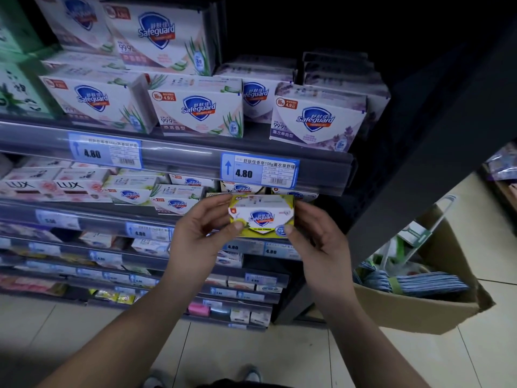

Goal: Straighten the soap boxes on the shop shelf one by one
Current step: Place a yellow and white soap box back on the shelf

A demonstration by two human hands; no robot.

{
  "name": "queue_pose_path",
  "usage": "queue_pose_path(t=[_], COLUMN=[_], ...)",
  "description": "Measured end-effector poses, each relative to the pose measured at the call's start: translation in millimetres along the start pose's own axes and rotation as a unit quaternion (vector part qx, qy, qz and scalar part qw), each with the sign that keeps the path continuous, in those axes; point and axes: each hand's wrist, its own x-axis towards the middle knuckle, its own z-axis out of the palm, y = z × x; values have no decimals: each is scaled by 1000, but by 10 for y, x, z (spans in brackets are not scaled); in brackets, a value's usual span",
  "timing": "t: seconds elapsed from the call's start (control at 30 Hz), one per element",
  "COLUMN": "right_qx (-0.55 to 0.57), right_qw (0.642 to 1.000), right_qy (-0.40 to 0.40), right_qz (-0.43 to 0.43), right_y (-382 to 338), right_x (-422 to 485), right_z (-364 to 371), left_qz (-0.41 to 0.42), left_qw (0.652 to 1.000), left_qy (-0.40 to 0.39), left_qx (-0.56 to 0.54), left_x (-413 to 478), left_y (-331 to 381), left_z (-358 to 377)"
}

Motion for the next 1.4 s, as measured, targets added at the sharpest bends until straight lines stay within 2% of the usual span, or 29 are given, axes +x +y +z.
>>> queue_pose_path(t=[0.17,0.27,0.4,0.57,0.7,0.83,0.97,1.03,1.17,1.27,1.4], right_qx=[-38,-43,-24,15,24,3,-55,-47,-83,-189,-242], right_qw=[999,999,999,994,989,988,985,985,990,975,962], right_qy=[-3,-3,28,48,44,78,135,149,106,98,41], right_qz=[-10,-19,-3,99,142,133,87,67,37,70,117], right_y=[-44,-40,-7,161,254,273,299,292,276,312,346], right_x=[-20,-20,4,10,-2,2,8,-6,-44,5,60], right_z=[109,180,175,143,183,137,48,20,-20,-39,-61], left_qz=[-88,-101,-63,-12,-6,-8,-12,4,3,-24,-40], left_qw=[993,992,996,999,999,998,996,993,992,992,990], left_qy=[31,22,35,-12,-30,-17,6,4,1,-10,-17], left_qx=[-71,-73,-46,38,45,62,87,115,129,126,137], left_x=[-22,-23,-10,-22,-24,-1,5,2,30,42,42], left_y=[-60,-47,45,155,138,65,-90,-157,-239,-296,-365], left_z=[1,-3,-37,-1,102,127,253,382,493,444,385])
